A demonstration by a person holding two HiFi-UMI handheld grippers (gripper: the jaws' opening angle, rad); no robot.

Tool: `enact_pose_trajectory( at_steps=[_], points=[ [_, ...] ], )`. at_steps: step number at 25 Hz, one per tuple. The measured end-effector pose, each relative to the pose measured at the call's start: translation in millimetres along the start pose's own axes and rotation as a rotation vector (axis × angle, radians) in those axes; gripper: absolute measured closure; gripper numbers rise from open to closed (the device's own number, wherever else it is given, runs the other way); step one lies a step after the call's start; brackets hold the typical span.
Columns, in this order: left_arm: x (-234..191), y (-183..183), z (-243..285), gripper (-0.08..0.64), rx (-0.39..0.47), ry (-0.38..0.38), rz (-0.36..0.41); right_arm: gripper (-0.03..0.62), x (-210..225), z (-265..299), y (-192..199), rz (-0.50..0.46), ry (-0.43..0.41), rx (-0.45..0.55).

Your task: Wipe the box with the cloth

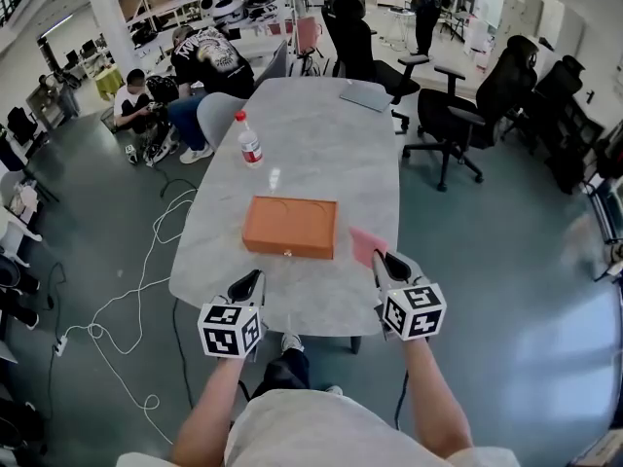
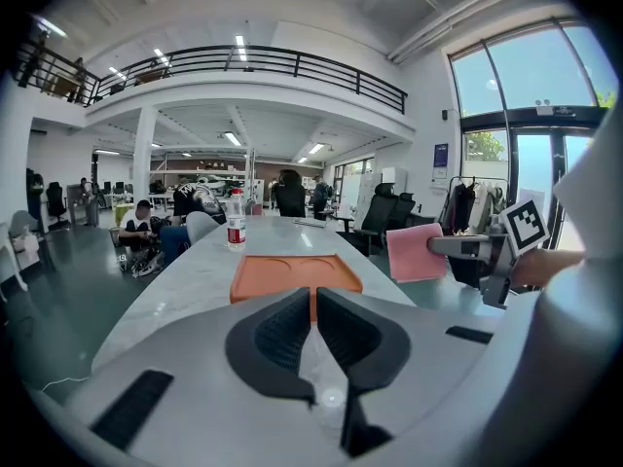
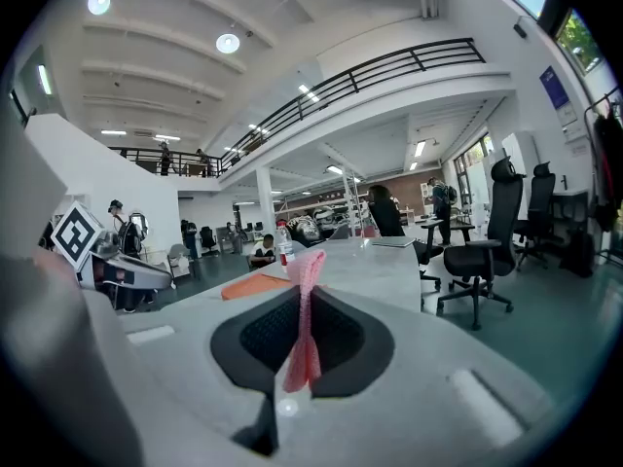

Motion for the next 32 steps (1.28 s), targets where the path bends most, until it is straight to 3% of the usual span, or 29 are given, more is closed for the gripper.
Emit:
enact_pose_trajectory(
  at_steps=[24, 32],
  points=[
    [-65, -30, 115, 0.534, -0.082, 0.098, 0.008, 0.577, 59, 155, 15, 0.020, 0.093, -0.127],
    [-69, -30, 128, 0.534, -0.106, 0.124, 0.025, 0.577, 53, 172, 26, 0.070, 0.031, -0.135]
  ],
)
Point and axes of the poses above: the fingertips, and each gripper's own axes: z forward along the fingers, x to its right, y out of its underside, the point moved 2 cm from there along -z, backward along the fingers, and after that the axes turned 6 degrees about -x, right-handed, at the moved point
